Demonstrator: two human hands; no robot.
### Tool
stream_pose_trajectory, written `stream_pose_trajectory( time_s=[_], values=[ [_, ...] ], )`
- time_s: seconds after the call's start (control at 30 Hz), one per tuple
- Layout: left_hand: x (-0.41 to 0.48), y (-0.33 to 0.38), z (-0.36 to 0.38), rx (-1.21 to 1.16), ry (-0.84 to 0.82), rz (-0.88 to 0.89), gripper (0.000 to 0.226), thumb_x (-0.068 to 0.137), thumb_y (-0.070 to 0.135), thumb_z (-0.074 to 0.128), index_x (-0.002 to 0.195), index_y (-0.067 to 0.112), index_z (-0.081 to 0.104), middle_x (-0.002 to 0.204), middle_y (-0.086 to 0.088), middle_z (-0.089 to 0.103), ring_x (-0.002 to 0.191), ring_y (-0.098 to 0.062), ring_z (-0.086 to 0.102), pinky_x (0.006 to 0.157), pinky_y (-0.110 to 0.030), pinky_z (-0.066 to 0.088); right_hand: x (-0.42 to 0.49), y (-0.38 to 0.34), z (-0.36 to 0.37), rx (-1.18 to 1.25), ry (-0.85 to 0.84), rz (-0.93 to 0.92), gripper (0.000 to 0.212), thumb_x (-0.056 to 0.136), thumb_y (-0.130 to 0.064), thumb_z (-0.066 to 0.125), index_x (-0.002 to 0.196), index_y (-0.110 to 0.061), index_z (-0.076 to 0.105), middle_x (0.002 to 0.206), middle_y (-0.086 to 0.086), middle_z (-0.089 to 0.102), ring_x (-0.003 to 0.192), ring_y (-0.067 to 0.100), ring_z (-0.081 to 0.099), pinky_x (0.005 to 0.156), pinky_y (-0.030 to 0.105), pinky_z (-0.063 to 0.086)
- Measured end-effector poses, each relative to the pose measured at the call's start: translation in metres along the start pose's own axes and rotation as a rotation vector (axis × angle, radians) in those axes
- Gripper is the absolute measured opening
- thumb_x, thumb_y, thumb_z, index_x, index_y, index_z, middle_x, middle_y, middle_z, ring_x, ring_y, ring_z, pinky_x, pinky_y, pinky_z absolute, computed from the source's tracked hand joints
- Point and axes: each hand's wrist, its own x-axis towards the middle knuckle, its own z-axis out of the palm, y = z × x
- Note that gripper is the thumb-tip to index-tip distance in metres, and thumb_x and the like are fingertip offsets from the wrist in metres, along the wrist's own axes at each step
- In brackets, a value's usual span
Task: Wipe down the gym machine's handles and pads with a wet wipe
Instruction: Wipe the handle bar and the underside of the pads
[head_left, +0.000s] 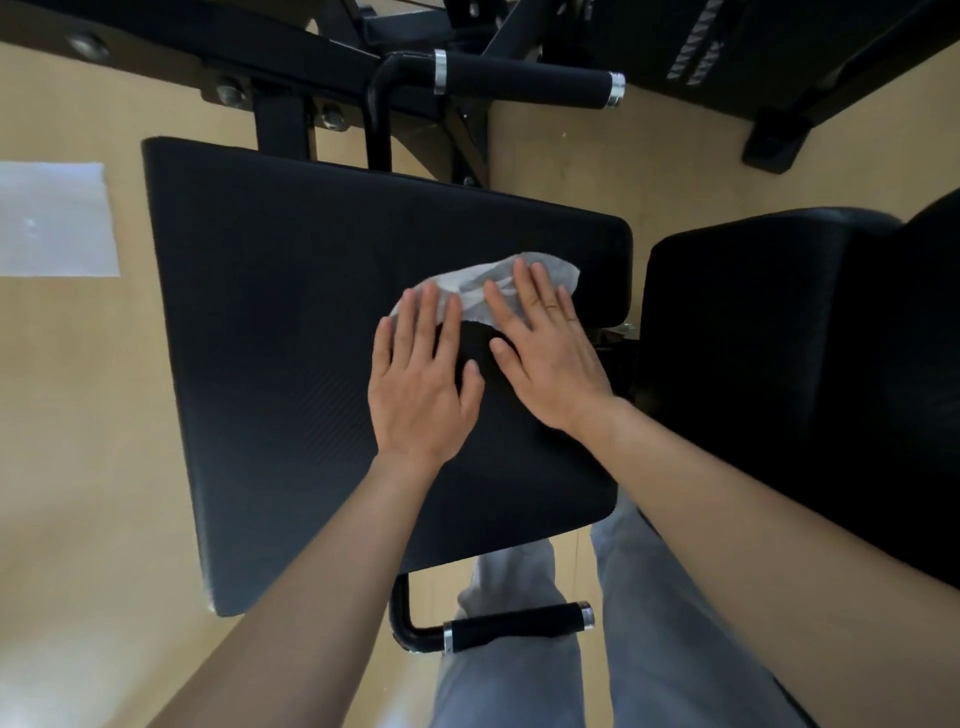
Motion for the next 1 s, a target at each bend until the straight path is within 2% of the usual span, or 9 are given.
stream_pose_trajectory(
  time_s=[0.17, 0.27, 0.47, 0.6, 0.67, 0.7, 0.77, 0.87, 1.0],
  values=[
    [0.059, -0.032, -0.025, 0.0, 0.075, -0.186, 0.066, 0.104, 0.043, 0.031, 0.163, 0.015, 0.021, 0.171, -0.013, 0.01, 0.159, -0.027, 0.007, 0.129, -0.046, 0.008, 0.065, -0.015, -0.032, -0.069, -0.006, -0.093, 0.067, 0.108, -0.046, 0.029, 0.163, -0.029, -0.005, 0.17, 0.007, -0.018, 0.156, 0.023, -0.019, 0.128, 0.044, -0.005],
    [0.07, -0.04, -0.029, 0.008, 0.08, -0.207, 0.068, 0.104, 0.044, 0.031, 0.164, 0.013, 0.018, 0.172, -0.013, 0.009, 0.159, -0.027, 0.006, 0.129, -0.047, 0.008, 0.083, -0.023, -0.043, -0.093, -0.014, -0.1, 0.067, 0.108, -0.046, 0.028, 0.163, -0.028, -0.005, 0.17, 0.007, -0.017, 0.156, 0.023, -0.019, 0.127, 0.041, -0.008],
    [0.024, -0.026, -0.017, 0.03, 0.039, -0.229, 0.072, 0.104, 0.044, 0.034, 0.164, 0.01, 0.013, 0.172, -0.015, 0.004, 0.159, -0.03, 0.0, 0.129, -0.051, 0.006, 0.039, -0.02, -0.019, -0.152, -0.035, -0.195, 0.068, 0.108, -0.044, 0.029, 0.163, -0.024, -0.005, 0.17, 0.008, -0.016, 0.156, 0.024, -0.018, 0.128, 0.047, -0.002],
    [-0.018, -0.021, -0.012, 0.014, 0.029, -0.291, 0.072, 0.102, 0.042, 0.04, 0.162, 0.007, 0.021, 0.171, -0.016, 0.009, 0.159, -0.032, 0.004, 0.128, -0.054, 0.007, 0.003, -0.01, -0.004, -0.123, -0.044, -0.255, 0.064, 0.108, -0.035, 0.036, 0.164, -0.023, 0.008, 0.171, 0.007, -0.007, 0.157, 0.023, -0.013, 0.128, 0.046, -0.001],
    [-0.028, -0.017, -0.014, 0.009, 0.056, -0.344, 0.072, 0.1, 0.039, 0.043, 0.161, 0.006, 0.023, 0.171, -0.017, 0.01, 0.159, -0.035, 0.005, 0.128, -0.054, 0.006, -0.003, -0.011, -0.005, -0.027, 0.019, -0.261, 0.061, 0.106, -0.028, 0.042, 0.163, -0.019, 0.019, 0.171, 0.009, 0.003, 0.158, 0.026, -0.005, 0.129, 0.047, 0.003],
    [-0.031, -0.014, -0.016, 0.003, 0.081, -0.342, 0.072, 0.1, 0.037, 0.044, 0.161, 0.005, 0.023, 0.171, -0.017, 0.01, 0.158, -0.036, 0.006, 0.128, -0.053, 0.006, -0.004, -0.014, -0.006, 0.019, 0.079, -0.263, 0.059, 0.106, -0.024, 0.044, 0.161, -0.016, 0.025, 0.171, 0.011, 0.009, 0.158, 0.027, 0.001, 0.129, 0.048, 0.007],
    [-0.031, -0.01, -0.018, -0.034, 0.138, -0.227, 0.068, 0.1, 0.03, 0.046, 0.16, 0.005, 0.027, 0.17, -0.015, 0.014, 0.158, -0.035, 0.01, 0.128, -0.053, 0.01, -0.004, -0.022, -0.006, 0.065, 0.164, -0.277, 0.054, 0.107, -0.02, 0.045, 0.158, -0.012, 0.033, 0.168, 0.014, 0.019, 0.158, 0.029, 0.01, 0.128, 0.05, 0.014],
    [-0.023, -0.009, -0.015, -0.129, 0.11, -0.056, 0.063, 0.101, 0.025, 0.047, 0.159, 0.007, 0.031, 0.169, -0.015, 0.021, 0.158, -0.03, 0.014, 0.128, -0.05, 0.015, 0.004, -0.028, -0.006, 0.014, 0.045, -0.283, 0.056, 0.109, -0.029, 0.035, 0.161, -0.016, 0.023, 0.17, 0.01, 0.012, 0.158, 0.024, 0.004, 0.128, 0.049, 0.013],
    [0.002, -0.027, -0.016, -0.114, 0.063, -0.154, 0.065, 0.102, 0.037, 0.041, 0.161, 0.012, 0.029, 0.17, -0.015, 0.017, 0.159, -0.028, 0.009, 0.129, -0.048, 0.013, 0.036, -0.021, -0.02, -0.092, -0.05, -0.325, 0.06, 0.108, -0.041, 0.022, 0.163, -0.025, 0.003, 0.172, 0.005, -0.002, 0.158, 0.023, -0.008, 0.129, 0.047, 0.0]
  ],
)
